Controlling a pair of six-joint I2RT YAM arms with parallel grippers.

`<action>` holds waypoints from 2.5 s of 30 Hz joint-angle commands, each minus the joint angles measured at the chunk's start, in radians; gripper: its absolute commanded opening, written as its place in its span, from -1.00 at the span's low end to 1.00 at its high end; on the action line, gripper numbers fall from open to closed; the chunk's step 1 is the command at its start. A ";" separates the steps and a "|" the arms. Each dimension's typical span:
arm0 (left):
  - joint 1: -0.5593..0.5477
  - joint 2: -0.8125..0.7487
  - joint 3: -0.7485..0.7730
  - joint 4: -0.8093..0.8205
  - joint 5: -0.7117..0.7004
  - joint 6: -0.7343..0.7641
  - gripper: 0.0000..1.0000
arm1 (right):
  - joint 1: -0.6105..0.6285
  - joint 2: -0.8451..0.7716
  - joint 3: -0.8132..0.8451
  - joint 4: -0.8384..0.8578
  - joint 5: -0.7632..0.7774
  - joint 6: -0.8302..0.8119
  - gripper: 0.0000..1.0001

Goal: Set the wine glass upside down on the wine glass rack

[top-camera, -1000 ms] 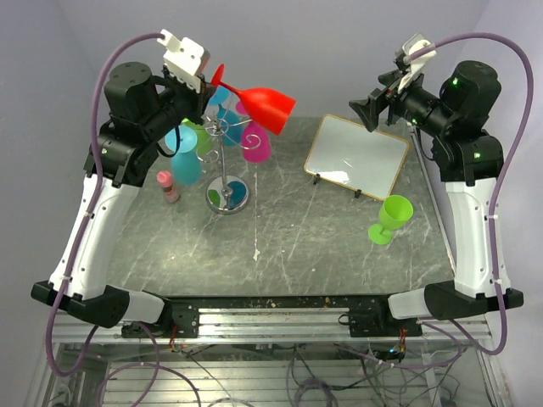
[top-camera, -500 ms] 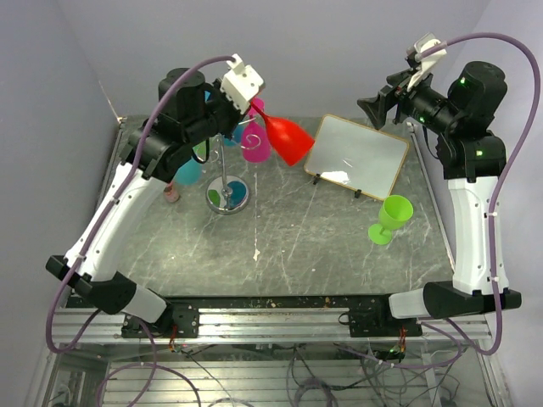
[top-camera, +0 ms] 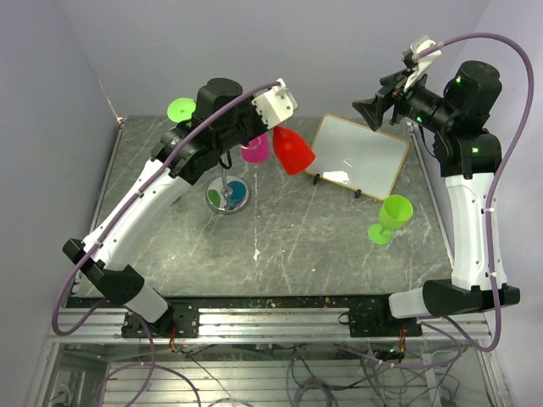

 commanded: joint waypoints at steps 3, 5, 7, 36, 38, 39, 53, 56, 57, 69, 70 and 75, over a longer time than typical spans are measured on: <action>-0.042 0.015 -0.057 0.032 -0.134 0.100 -0.86 | -0.008 0.006 0.001 0.022 -0.034 0.013 0.64; -0.046 0.006 -0.082 0.036 -0.148 0.114 -0.86 | -0.008 0.016 0.023 0.014 -0.031 0.012 0.64; -0.047 0.003 -0.094 0.039 -0.173 0.130 -0.86 | -0.008 0.019 0.028 0.013 -0.034 0.015 0.64; -0.051 -0.022 -0.161 0.041 -0.291 0.201 -0.87 | -0.008 0.016 0.009 0.020 -0.057 0.018 0.65; -0.051 -0.027 -0.160 0.035 -0.304 0.209 -0.86 | -0.007 0.016 0.007 0.020 -0.059 0.017 0.65; -0.051 -0.028 -0.160 0.033 -0.309 0.211 -0.86 | -0.008 0.016 0.007 0.020 -0.057 0.016 0.65; -0.051 -0.047 -0.152 -0.033 -0.316 0.247 -0.86 | -0.008 0.013 -0.003 0.022 -0.055 0.012 0.66; -0.051 -0.047 -0.151 -0.045 -0.309 0.251 -0.86 | -0.008 0.011 -0.006 0.021 -0.056 0.011 0.66; -0.051 -0.046 -0.150 -0.050 -0.306 0.251 -0.86 | -0.008 0.011 -0.007 0.022 -0.055 0.010 0.66; -0.051 -0.053 -0.135 -0.131 -0.251 0.265 -0.86 | -0.010 0.016 -0.014 0.026 -0.057 0.009 0.66; -0.049 -0.053 -0.134 -0.137 -0.247 0.267 -0.86 | -0.010 0.016 -0.016 0.027 -0.057 0.009 0.66; -0.050 -0.058 -0.128 -0.152 -0.241 0.270 -0.86 | -0.011 0.016 -0.018 0.028 -0.057 0.009 0.66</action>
